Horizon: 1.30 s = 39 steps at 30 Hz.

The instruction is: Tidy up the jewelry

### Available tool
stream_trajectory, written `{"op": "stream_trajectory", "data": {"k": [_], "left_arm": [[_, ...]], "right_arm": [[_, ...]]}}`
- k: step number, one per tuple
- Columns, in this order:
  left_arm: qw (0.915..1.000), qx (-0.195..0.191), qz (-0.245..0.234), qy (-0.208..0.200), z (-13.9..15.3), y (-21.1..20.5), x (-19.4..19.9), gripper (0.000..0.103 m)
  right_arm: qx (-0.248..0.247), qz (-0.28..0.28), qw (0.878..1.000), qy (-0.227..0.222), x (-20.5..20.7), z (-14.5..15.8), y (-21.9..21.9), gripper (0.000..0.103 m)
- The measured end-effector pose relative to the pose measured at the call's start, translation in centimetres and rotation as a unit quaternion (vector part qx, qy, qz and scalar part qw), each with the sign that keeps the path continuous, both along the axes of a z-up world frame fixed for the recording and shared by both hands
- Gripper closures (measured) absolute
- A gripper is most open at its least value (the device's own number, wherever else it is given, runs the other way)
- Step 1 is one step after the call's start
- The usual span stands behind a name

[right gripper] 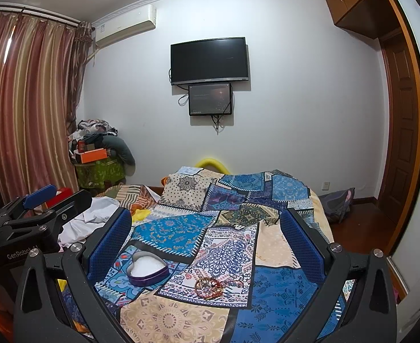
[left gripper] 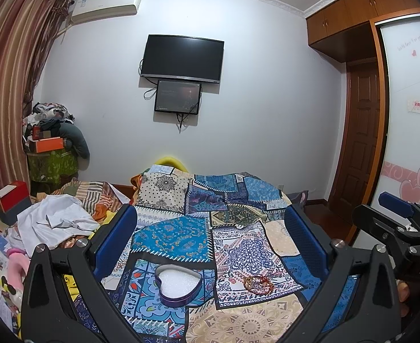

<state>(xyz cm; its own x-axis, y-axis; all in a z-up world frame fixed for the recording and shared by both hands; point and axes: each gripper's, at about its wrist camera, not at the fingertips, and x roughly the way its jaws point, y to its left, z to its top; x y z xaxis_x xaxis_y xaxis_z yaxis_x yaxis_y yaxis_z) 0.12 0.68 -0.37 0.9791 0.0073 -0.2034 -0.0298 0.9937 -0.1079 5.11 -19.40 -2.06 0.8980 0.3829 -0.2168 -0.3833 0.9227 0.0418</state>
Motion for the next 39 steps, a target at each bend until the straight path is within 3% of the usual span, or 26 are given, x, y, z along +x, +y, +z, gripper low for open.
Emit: {"op": "stream_trajectory", "data": {"k": [13, 23, 30, 37, 39], "left_arm": [[0.9997, -0.002, -0.002, 0.022, -0.8, -0.3, 2.1, 0.000], [0.9962, 0.001, -0.016, 0.086, -3.6, -0.6, 6.5, 0.000], [0.9872, 0.004, -0.020, 0.158, -7.5, -1.4, 10.7, 0.000], [0.9722, 0.027, -0.052, 0.227, -11.7, -3.4, 14.0, 0.000], [0.9678, 0.031, -0.058, 0.243, -12.8, -3.8, 14.6, 0.007]], "right_arm": [[-0.004, -0.002, 1.000, 0.025, 2.1, -1.3, -0.6, 0.000], [-0.035, -0.032, 0.996, 0.080, 6.1, -4.9, -1.9, 0.000], [-0.062, -0.051, 0.986, 0.145, 9.2, -8.4, -3.3, 0.000], [-0.086, -0.044, 0.976, 0.193, 11.5, -11.1, -3.8, 0.000], [-0.090, -0.038, 0.974, 0.202, 11.8, -11.7, -3.9, 0.000]]}}
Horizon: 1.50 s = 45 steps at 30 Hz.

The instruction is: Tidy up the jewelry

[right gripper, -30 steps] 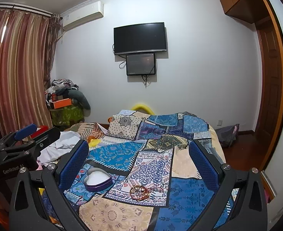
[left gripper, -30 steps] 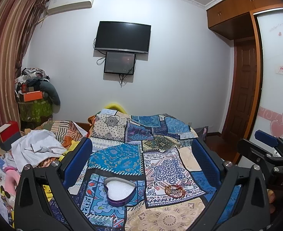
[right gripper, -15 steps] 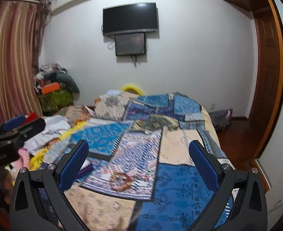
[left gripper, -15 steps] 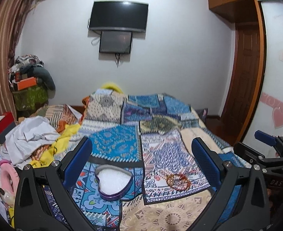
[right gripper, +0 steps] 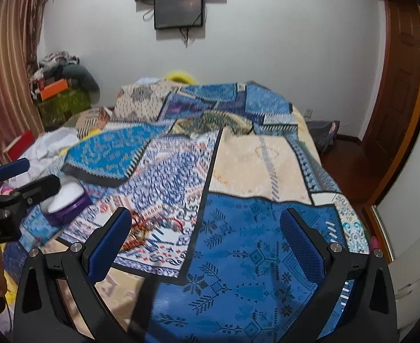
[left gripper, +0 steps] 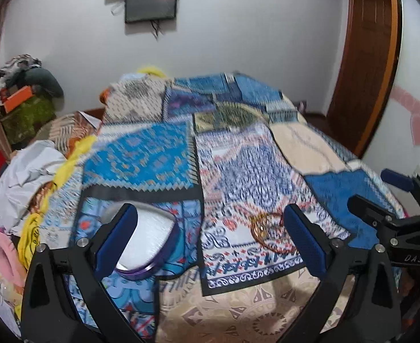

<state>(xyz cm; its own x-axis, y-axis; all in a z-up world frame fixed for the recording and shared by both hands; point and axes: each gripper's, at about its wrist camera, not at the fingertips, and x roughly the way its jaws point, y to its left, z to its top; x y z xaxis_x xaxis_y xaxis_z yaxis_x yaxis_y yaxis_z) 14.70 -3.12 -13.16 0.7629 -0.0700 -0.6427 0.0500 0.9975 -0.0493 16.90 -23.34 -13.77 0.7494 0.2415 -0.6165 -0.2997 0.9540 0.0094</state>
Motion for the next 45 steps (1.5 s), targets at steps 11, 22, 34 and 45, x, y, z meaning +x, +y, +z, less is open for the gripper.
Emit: {"op": "stream_trajectory", "data": {"k": [11, 22, 34, 45], "left_arm": [[0.9959, -0.033, -0.050, 0.067, -3.7, -1.6, 2.1, 0.037], [0.9868, -0.070, -0.108, 0.098, -5.1, -2.9, 2.9, 0.086], [0.9876, -0.067, -0.114, 0.084, -4.5, -3.4, 3.1, 0.097], [0.9879, -0.085, -0.106, 0.075, -4.4, -2.6, 3.2, 0.099]], "right_arm": [[0.004, 0.040, 0.998, 0.058, 2.6, -2.6, -0.8, 0.000], [-0.012, 0.094, 0.993, 0.067, 3.6, -2.9, 0.7, 0.023], [0.014, 0.104, 0.989, 0.100, 4.8, -3.6, 1.0, 0.047], [-0.011, 0.137, 0.985, 0.105, 4.9, -4.2, 2.9, 0.085]]}}
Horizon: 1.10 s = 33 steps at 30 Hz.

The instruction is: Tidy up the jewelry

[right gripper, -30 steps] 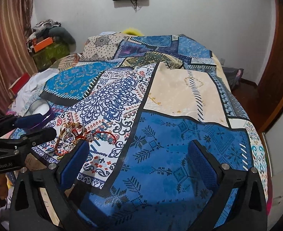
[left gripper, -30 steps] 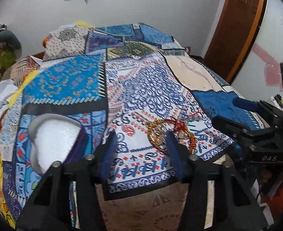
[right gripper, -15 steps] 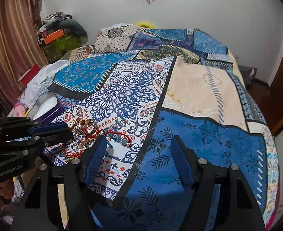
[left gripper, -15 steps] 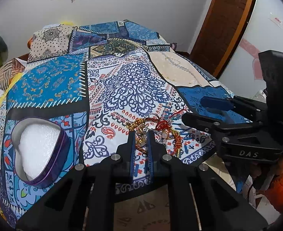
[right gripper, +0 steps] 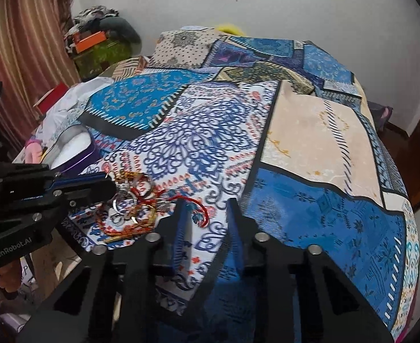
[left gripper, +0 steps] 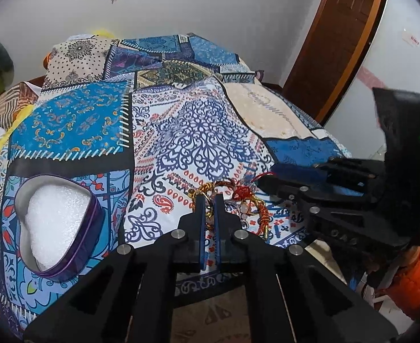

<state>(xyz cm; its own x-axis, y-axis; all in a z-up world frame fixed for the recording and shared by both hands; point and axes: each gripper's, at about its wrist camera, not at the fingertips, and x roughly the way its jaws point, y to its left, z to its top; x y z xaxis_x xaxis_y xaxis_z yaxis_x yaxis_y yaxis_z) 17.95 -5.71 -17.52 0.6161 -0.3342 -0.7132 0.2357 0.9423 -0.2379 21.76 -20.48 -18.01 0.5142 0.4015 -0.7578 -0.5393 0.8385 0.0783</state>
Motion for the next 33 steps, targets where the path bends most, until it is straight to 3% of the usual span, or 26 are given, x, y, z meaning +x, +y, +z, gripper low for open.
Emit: {"op": "stream_trajectory", "data": {"k": [2, 7, 33], "left_arm": [[1.0000, -0.002, 0.003, -0.007, 0.4, 0.2, -0.2, 0.099], [0.9996, -0.007, 0.015, -0.020, 1.4, 0.9, -0.6, 0.099], [0.9924, -0.014, 0.071, -0.099, 7.5, 5.5, -6.4, 0.099]], "right_arm": [[0.001, 0.005, 1.000, 0.001, 0.1, 0.0, 0.2, 0.092], [0.008, 0.006, 1.000, 0.006, -0.1, 0.2, 0.3, 0.096], [0.045, -0.022, 0.994, -0.093, -4.9, 9.3, 0.5, 0.097]]}}
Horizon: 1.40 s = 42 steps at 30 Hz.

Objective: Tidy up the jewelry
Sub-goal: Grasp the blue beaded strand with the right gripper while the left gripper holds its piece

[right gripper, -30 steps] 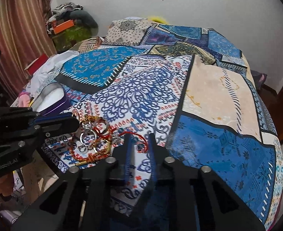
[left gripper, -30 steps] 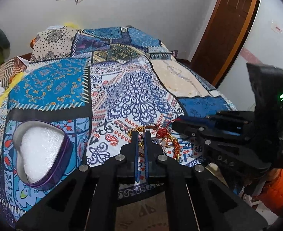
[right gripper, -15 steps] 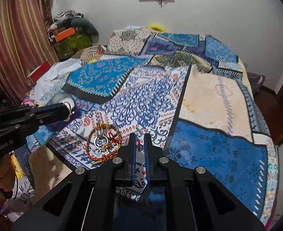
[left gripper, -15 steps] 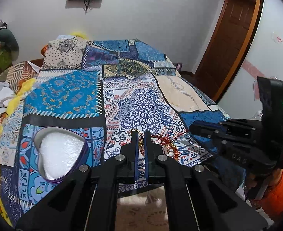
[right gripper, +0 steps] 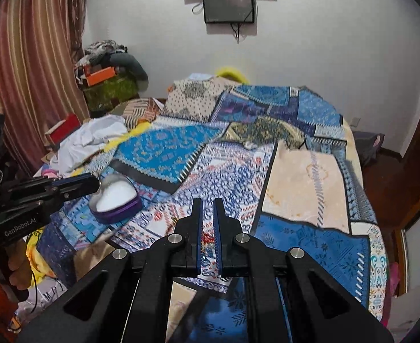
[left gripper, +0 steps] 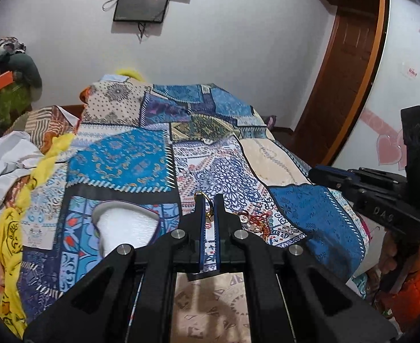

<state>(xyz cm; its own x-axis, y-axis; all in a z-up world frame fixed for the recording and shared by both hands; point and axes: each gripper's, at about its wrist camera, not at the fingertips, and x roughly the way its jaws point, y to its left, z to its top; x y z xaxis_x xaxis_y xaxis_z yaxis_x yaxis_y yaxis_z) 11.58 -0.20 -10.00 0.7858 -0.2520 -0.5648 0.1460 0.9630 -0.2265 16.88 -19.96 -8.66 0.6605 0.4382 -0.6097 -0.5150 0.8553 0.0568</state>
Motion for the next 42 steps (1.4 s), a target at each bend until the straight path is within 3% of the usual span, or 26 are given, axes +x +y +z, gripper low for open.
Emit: {"op": "stream_trajectory", "data": {"k": [6, 8, 12, 19, 29, 32, 39, 42], "left_arm": [[0.9999, 0.001, 0.012, -0.007, 0.4, 1.3, -1.3, 0.099], [0.9999, 0.002, 0.015, -0.006, 0.4, 1.5, -1.5, 0.099], [0.9998, 0.006, 0.021, -0.002, 0.0, 1.8, -2.0, 0.099], [0.9995, 0.003, 0.028, 0.012, -1.0, 2.0, -1.7, 0.099], [0.9992, 0.005, 0.029, 0.027, -2.2, 2.1, -0.7, 0.099], [0.9991, 0.006, 0.030, 0.031, -2.5, 2.0, -0.4, 0.099], [0.9990, 0.006, 0.031, 0.033, -2.7, 2.0, -0.2, 0.099], [0.9990, 0.009, 0.031, 0.030, -2.6, 1.9, -0.3, 0.099]], "right_arm": [[-0.009, -0.013, 1.000, 0.004, 0.1, -0.3, 0.5, 0.097], [-0.012, -0.020, 0.999, 0.033, 0.5, -1.5, 0.3, 0.095], [-0.035, -0.040, 0.995, 0.079, 1.7, -4.4, -0.3, 0.079], [-0.051, -0.039, 0.989, 0.137, 3.3, -7.7, -0.4, 0.078], [-0.063, -0.013, 0.989, 0.132, 3.2, -8.9, 0.4, 0.078], [-0.064, -0.008, 0.989, 0.130, 3.3, -9.0, 0.2, 0.079], [-0.074, -0.007, 0.990, 0.117, 2.9, -9.0, 0.2, 0.097], [-0.070, -0.023, 0.991, 0.114, 3.2, -8.8, -0.4, 0.099]]}}
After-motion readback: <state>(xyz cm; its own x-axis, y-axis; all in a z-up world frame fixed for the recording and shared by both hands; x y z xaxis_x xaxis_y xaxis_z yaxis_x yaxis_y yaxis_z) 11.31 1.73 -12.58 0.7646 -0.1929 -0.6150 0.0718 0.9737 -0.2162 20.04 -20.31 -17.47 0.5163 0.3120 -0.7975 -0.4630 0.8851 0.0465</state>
